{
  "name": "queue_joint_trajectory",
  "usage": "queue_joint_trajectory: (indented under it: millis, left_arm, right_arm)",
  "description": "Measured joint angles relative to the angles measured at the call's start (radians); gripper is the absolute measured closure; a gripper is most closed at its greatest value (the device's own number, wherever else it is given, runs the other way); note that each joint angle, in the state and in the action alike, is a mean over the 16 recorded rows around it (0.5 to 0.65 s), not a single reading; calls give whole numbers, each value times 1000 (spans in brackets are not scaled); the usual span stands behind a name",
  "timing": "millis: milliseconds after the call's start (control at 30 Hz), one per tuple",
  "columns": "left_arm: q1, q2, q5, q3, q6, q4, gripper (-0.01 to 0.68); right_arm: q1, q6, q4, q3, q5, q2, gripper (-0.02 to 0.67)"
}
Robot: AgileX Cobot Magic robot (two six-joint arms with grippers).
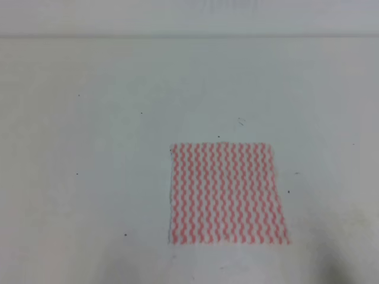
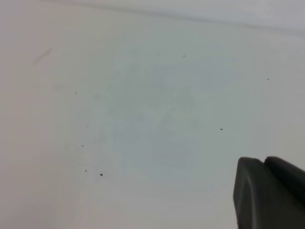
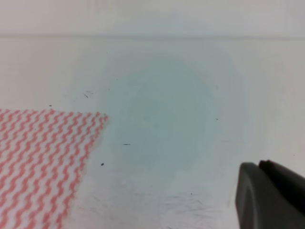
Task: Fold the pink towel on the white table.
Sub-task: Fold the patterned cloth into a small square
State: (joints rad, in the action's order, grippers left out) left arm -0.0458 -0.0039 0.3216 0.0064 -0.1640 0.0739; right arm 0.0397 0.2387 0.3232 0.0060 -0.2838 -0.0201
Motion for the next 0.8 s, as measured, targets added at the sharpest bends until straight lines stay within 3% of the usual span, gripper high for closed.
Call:
queue_joint_trajectory:
  millis: [800]
  left_arm:
    - [0,-17,-4,11,0,0,675]
  right_arm:
    - [-1,0,0,-1,0,16,667]
